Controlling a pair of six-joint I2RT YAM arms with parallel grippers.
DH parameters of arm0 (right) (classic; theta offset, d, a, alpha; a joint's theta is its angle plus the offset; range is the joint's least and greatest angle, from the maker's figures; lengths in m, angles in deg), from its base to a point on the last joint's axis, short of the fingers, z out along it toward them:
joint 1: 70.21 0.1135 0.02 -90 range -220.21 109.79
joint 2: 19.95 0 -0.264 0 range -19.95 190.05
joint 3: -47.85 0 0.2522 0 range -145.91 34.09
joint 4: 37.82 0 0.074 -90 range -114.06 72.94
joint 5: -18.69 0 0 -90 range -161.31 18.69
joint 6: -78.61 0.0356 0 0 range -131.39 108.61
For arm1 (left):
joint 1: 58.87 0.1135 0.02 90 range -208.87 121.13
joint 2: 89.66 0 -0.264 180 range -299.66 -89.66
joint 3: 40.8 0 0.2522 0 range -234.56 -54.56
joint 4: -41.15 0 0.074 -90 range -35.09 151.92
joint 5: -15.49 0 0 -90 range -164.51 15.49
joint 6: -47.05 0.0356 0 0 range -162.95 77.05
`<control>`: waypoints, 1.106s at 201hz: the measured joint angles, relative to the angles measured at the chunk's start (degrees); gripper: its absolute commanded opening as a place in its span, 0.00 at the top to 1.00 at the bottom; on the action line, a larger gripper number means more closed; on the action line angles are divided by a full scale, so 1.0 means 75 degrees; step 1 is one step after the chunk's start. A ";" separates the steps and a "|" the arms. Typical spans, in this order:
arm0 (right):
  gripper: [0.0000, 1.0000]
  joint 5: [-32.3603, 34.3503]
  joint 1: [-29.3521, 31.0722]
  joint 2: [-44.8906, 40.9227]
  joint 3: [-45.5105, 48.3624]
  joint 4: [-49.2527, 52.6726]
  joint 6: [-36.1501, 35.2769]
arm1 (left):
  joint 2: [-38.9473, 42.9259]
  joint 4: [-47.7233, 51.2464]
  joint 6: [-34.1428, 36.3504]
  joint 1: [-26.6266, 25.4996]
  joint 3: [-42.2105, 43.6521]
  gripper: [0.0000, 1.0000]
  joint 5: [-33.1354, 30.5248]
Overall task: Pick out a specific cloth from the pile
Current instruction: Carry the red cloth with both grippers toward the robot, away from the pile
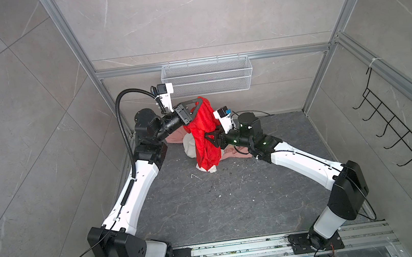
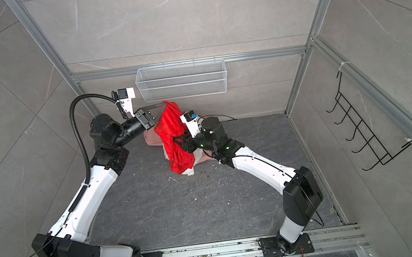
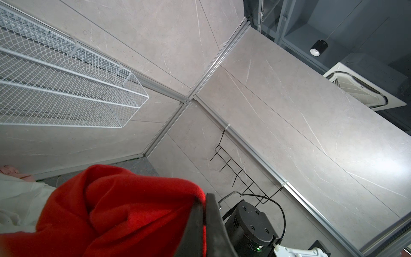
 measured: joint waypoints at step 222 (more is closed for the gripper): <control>1.00 -0.0568 0.0227 -0.1498 0.0933 0.0772 0.0379 | 0.1679 0.1486 0.0950 -0.0233 0.0965 1.00 -0.0478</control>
